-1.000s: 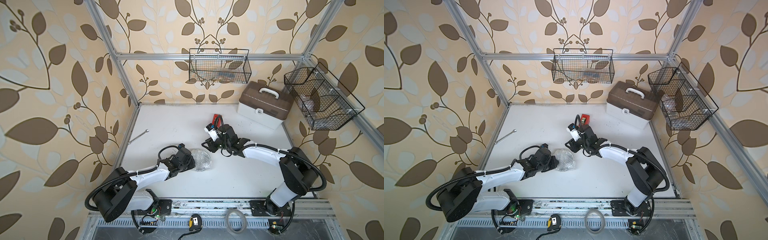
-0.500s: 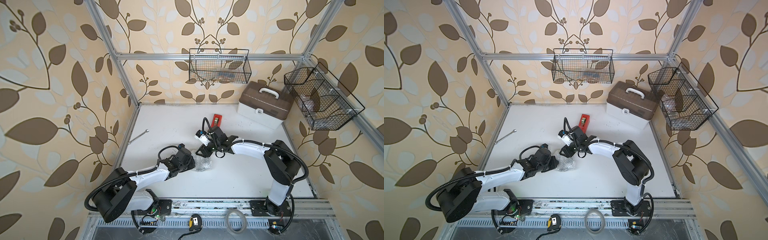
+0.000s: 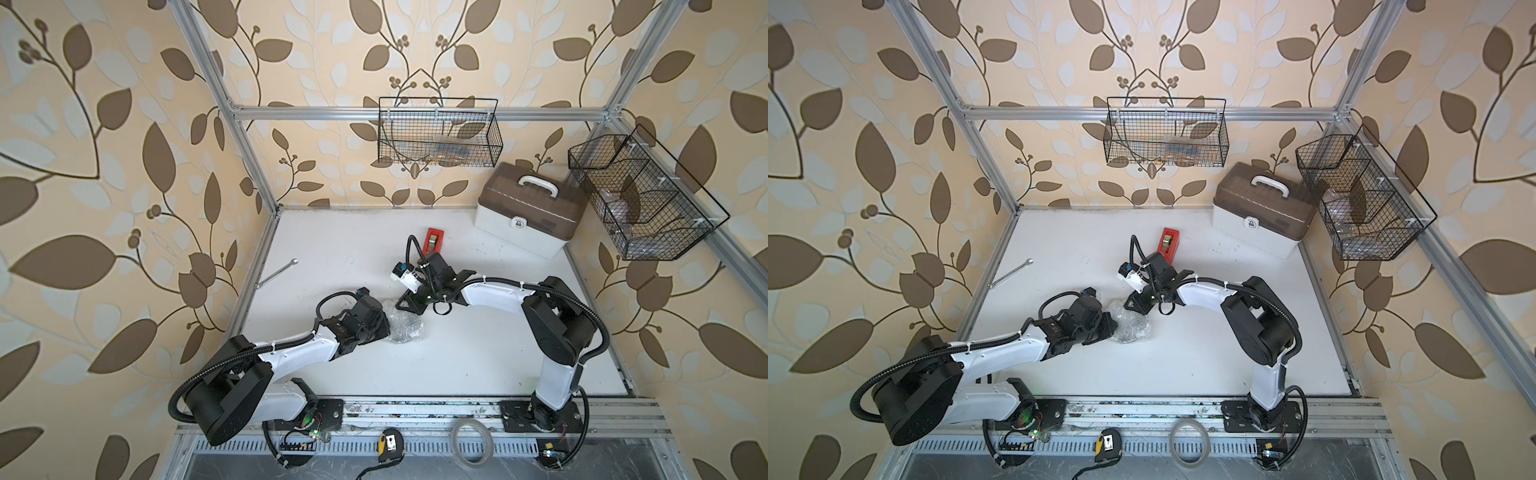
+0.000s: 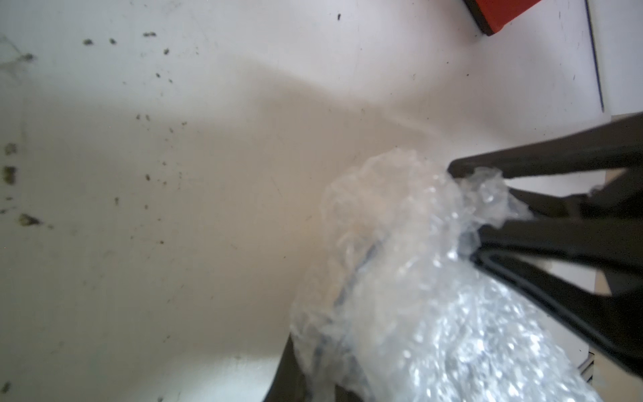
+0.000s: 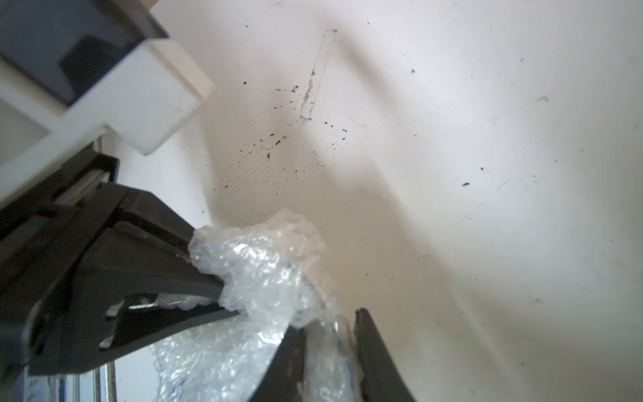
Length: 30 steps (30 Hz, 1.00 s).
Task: Wrap bowls in bubble wrap
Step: Stick the tape on the bubble wrap.
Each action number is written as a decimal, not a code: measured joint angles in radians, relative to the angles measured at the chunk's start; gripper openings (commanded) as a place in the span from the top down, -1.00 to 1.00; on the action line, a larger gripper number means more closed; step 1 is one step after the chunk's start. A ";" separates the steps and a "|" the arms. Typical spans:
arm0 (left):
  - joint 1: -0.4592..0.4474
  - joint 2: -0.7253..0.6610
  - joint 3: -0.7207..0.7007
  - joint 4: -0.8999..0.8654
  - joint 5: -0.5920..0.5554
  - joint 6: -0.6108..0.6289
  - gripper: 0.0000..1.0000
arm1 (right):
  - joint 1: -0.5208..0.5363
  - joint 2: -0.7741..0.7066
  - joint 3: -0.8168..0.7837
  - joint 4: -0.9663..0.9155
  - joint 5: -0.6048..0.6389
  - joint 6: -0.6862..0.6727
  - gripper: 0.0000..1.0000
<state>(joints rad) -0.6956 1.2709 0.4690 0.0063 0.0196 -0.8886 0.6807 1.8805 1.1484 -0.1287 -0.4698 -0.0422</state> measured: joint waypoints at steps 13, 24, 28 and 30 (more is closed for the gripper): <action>0.001 0.059 0.074 -0.088 -0.069 0.047 0.35 | -0.028 0.039 0.016 0.008 -0.072 0.021 1.00; 0.001 0.070 0.106 -0.153 -0.109 0.075 0.08 | -0.026 0.037 0.016 0.019 -0.058 0.071 0.63; 0.001 0.046 0.106 -0.182 -0.109 0.076 -0.05 | -0.022 0.022 0.016 0.017 -0.062 0.090 0.44; 0.001 0.026 0.106 -0.201 -0.109 0.076 -0.12 | -0.018 0.007 0.016 0.016 -0.065 0.098 0.37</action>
<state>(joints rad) -0.6945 1.2972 0.5747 -0.1951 -0.0898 -0.8127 0.6624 1.8874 1.1641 -0.1123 -0.5350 0.0563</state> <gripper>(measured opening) 0.533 0.291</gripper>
